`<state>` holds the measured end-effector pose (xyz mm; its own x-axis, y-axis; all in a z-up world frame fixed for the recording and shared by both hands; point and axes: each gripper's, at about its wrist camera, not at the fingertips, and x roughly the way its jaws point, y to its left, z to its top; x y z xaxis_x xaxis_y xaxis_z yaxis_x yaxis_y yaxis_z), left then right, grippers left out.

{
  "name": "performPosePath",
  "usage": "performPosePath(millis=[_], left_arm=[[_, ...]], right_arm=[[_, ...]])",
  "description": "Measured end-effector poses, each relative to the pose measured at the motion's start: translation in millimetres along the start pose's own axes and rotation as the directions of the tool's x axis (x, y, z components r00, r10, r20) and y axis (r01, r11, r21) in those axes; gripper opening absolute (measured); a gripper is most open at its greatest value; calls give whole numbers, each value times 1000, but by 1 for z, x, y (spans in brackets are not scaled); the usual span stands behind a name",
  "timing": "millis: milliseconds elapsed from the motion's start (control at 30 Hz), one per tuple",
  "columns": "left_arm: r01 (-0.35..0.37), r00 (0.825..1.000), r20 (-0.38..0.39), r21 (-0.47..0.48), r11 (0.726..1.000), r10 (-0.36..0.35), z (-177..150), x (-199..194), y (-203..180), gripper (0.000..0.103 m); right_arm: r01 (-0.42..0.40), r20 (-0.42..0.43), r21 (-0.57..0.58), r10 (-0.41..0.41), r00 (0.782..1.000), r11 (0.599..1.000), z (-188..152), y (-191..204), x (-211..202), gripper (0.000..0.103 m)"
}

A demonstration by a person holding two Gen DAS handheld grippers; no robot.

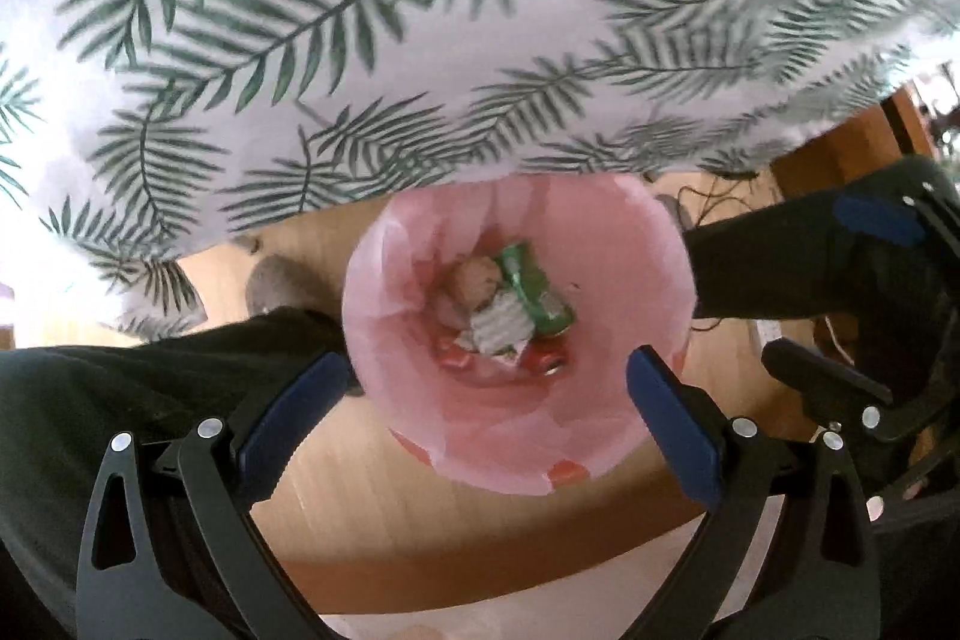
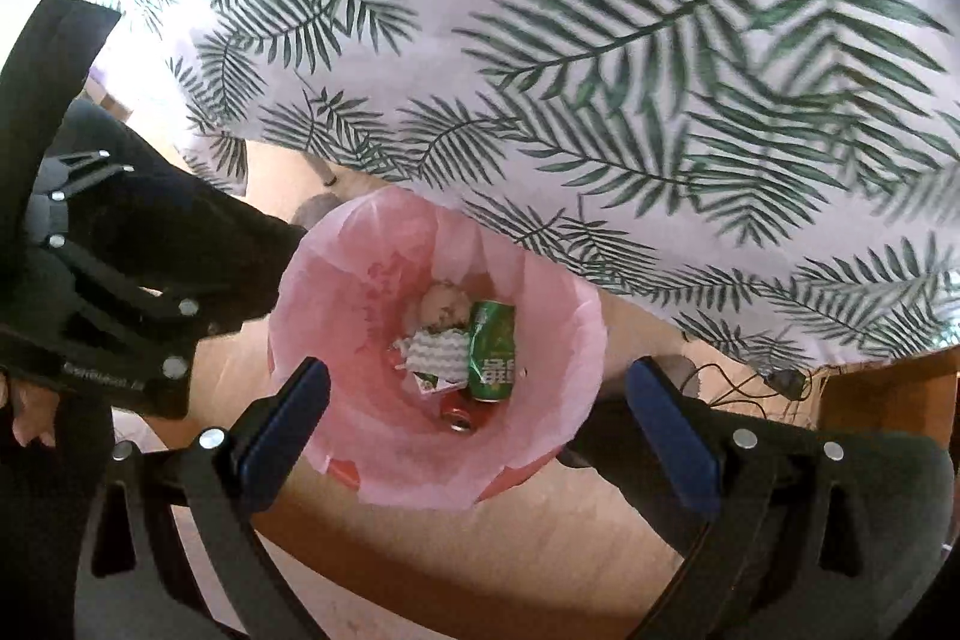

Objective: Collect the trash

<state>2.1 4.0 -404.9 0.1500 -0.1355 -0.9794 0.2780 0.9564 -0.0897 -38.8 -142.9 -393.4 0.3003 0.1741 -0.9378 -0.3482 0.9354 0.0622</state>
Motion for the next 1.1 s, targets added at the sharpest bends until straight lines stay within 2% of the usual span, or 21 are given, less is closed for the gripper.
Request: performPosePath(millis=[67,167,267,467,767,1100], left_arm=[[-66,998,-3,51,997,66,-4,-4,-11,97],[-153,988,55,126,980,147,-8,-15,-25,97],[-189,978,115,156,969,172,-11,-29,-33,97],[-168,978,154,167,971,143,-14,-42,-31,97],[-113,992,63,92,989,108,-14,-26,-13,97],[-124,992,41,99,987,120,-18,-19,-15,97]], right_arm=[[-4,3,-11,4,1000,1000,-5,0,-6,98],[4,20,-38,-3,1000,999,-11,3,-14,98],[-1,46,-34,2,999,999,-13,5,-22,98],[10,70,-42,-7,998,999,-15,9,-25,98],[9,0,-31,-9,1000,999,-17,7,-7,98],[11,-21,-42,-12,1000,999,-18,9,-2,98]])
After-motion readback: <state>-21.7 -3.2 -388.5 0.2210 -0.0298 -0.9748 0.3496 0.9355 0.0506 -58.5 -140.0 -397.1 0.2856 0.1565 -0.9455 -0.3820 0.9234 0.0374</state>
